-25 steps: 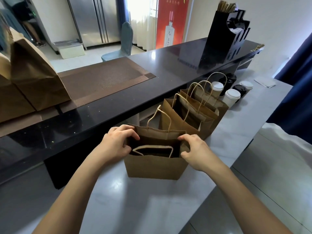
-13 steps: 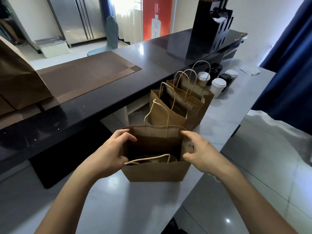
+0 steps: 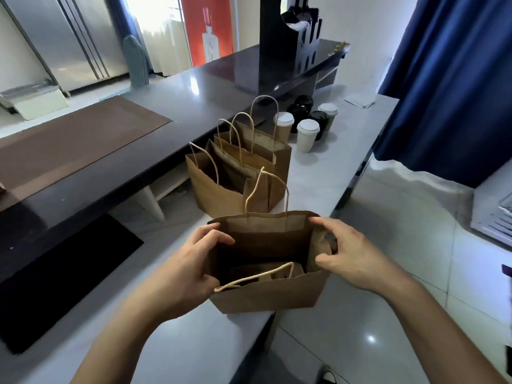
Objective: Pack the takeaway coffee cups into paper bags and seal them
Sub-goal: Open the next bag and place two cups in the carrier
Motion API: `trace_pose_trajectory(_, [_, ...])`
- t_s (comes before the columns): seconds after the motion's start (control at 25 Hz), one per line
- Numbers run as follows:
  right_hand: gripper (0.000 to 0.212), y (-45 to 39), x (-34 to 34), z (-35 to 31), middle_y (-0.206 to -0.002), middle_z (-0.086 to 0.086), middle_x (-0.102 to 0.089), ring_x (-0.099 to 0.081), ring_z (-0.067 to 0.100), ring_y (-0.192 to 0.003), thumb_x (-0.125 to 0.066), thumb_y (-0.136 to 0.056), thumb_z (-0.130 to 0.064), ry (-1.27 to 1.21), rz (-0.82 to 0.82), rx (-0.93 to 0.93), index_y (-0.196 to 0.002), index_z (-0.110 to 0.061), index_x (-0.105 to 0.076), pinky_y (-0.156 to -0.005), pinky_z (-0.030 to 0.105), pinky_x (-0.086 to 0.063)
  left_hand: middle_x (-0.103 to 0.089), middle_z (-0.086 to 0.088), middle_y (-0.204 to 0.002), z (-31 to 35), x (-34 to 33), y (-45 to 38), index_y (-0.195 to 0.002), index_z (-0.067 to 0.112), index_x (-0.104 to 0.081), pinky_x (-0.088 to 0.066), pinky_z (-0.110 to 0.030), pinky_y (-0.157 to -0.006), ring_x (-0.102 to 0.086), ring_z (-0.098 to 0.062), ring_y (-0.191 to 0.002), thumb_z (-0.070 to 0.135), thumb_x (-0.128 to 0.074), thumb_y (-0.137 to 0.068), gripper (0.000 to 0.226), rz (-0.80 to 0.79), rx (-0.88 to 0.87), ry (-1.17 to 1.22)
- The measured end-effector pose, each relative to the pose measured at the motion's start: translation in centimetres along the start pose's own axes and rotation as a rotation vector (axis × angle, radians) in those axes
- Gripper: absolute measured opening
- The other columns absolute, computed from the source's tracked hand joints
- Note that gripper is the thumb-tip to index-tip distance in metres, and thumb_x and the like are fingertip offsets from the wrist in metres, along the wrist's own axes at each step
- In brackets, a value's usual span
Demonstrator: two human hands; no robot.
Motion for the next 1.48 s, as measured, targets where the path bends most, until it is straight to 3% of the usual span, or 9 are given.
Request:
trace_pose_trajectory(0.08, [0.075,0.2,2.2,2.5,-0.128,-0.014,-0.047,-0.049,-0.003,-0.088,-0.067,-0.085,-0.016,-0.033,0.042,-0.004,-0.151,-0.037,-0.039,-0.073,0.013,-0.039,-0.017,0.026,-0.154,2.3,-1.5,-1.8,-0.126,0.052,-0.045,-0.051,-0.012,-0.089,-0.037,-0.006,-0.131,0.002,-0.069,-0.084,0.069,-0.024,-0.03,-0.002])
trace_pose_trajectory(0.24, [0.074,0.6,6.7,7.8,-0.131,-0.014,-0.046,-0.049,0.002,-0.1,-0.067,-0.086,-0.014,-0.069,0.07,-0.031,-0.152,-0.036,-0.039,-0.082,0.018,-0.04,-0.018,0.025,-0.154,7.3,-5.0,-5.4,-0.128,0.051,-0.043,-0.049,-0.006,-0.085,-0.039,-0.006,-0.131,0.004,-0.068,-0.086,0.068,-0.052,-0.068,-0.021])
trace_pose_trajectory(0.36, [0.074,0.5,10.2,11.5,-0.136,-0.01,-0.048,-0.048,0.002,-0.1,-0.067,-0.088,-0.013,-0.081,0.076,-0.038,-0.152,-0.036,-0.039,-0.08,0.016,-0.039,-0.016,0.026,-0.155,11.2,-7.4,-7.9,-0.128,0.051,-0.042,-0.053,-0.014,-0.09,-0.042,-0.003,-0.127,0.006,-0.068,-0.087,0.066,-0.067,-0.078,-0.024])
trace_pose_trajectory(0.48, [0.073,0.1,13.3,15.1,-0.118,-0.013,-0.046,-0.046,-0.002,-0.083,-0.066,-0.088,-0.011,-0.08,0.081,-0.031,-0.152,-0.034,-0.039,-0.067,0.006,-0.034,-0.014,0.025,-0.156,14.7,-9.6,-10.2,-0.128,0.05,-0.043,-0.051,-0.025,-0.095,-0.046,-0.002,-0.124,0.007,-0.065,-0.083,0.066,-0.073,-0.063,-0.054])
trace_pose_trajectory(0.56, [0.074,-0.2,15.5,17.3,-0.125,-0.013,-0.047,-0.047,0.001,-0.089,-0.065,-0.088,-0.011,-0.079,0.089,-0.024,-0.153,-0.034,-0.038,-0.066,0.004,-0.034,-0.014,0.025,-0.157,16.9,-10.9,-11.9,-0.127,0.051,-0.043,-0.05,-0.034,-0.094,-0.051,-0.002,-0.116,0.008,-0.063,-0.081,0.066,-0.057,-0.062,-0.075])
trace_pose_trajectory(0.72, [0.074,-0.8,19.2,21.3,-0.115,-0.017,-0.046,-0.049,0.0,-0.079,-0.066,-0.088,-0.011,-0.081,0.112,-0.019,-0.152,-0.036,-0.038,-0.062,0.006,-0.037,-0.015,0.025,-0.156,20.5,-13.7,-14.7,-0.129,0.05,-0.043,-0.049,-0.026,-0.091,-0.05,-0.003,-0.115,0.01,-0.064,-0.082,0.065,-0.037,-0.079,-0.092])
trace_pose_trajectory(0.84, [0.075,-1.6,21.5,24.1,-0.127,-0.012,-0.044,-0.048,-0.002,-0.084,-0.066,-0.089,-0.013,-0.078,0.12,-0.029,-0.153,-0.038,-0.037,-0.066,0.009,-0.037,-0.016,0.023,-0.158,22.6,-15.6,-17.0,-0.13,0.048,-0.045,-0.048,-0.03,-0.097,-0.047,-0.004,-0.123,0.01,-0.064,-0.082,0.064,-0.035,-0.087,-0.085])
trace_pose_trajectory(1.24, [0.074,-8.2,26.4,28.8,-0.128,-0.016,-0.042,-0.049,-0.002,-0.084,-0.066,-0.088,-0.014,-0.082,0.098,-0.015,-0.151,-0.039,-0.039,-0.067,0.011,-0.038,-0.016,0.024,-0.158,24.7,-18.0,-24.9,-0.128,0.049,-0.046,-0.052,-0.039,-0.093,-0.059,-0.016,-0.11,0.012,-0.065,-0.082,0.062,-0.05,-0.042,-0.083])
trace_pose_trajectory(1.48, [0.073,-15.3,29.9,30.5,-0.129,-0.015,-0.042,-0.048,0.006,-0.097,-0.067,-0.089,-0.015,-0.062,0.09,-0.009,-0.151,-0.041,-0.038,-0.075,0.018,-0.041,-0.016,0.024,-0.157,24.7,-17.7,-32.5,-0.128,0.048,-0.047,-0.043,-0.028,-0.105,-0.039,0.0,-0.129,0.011,-0.065,-0.085,0.06,-0.018,-0.054,-0.044])
Point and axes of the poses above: each hand's wrist, its own y-axis away from the middle knuckle, its own x-axis out of the back of the hand, z = x × y, the point moved 7 cm from there along -y, towards the middle knuckle
